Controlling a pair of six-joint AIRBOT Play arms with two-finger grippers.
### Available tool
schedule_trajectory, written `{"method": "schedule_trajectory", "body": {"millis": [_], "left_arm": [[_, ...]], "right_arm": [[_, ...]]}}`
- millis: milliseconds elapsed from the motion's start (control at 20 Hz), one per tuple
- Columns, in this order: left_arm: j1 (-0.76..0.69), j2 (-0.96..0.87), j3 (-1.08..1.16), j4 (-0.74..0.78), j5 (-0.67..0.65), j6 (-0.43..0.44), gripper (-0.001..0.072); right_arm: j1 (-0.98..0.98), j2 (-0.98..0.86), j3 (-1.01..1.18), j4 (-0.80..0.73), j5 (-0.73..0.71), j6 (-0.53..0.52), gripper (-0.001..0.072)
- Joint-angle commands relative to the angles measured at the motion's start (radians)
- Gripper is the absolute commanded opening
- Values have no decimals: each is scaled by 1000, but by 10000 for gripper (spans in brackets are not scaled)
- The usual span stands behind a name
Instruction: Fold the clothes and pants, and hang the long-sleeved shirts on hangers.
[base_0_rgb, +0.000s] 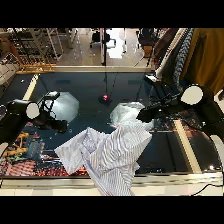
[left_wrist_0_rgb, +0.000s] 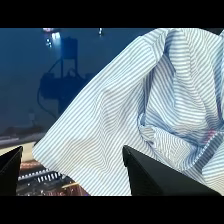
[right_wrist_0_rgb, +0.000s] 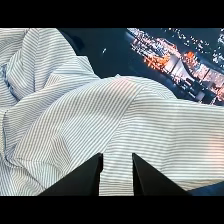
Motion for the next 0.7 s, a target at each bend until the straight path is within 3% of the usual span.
{"method": "schedule_trajectory", "body": {"millis": [0, 650], "left_arm": [[1, 1, -13, -1, 0, 1, 701], [1, 1, -13, 0, -28, 0, 701]], "right_arm": [[1, -1, -3, 2, 14, 1, 239], [1, 0, -198, 76, 7, -19, 237]]}}
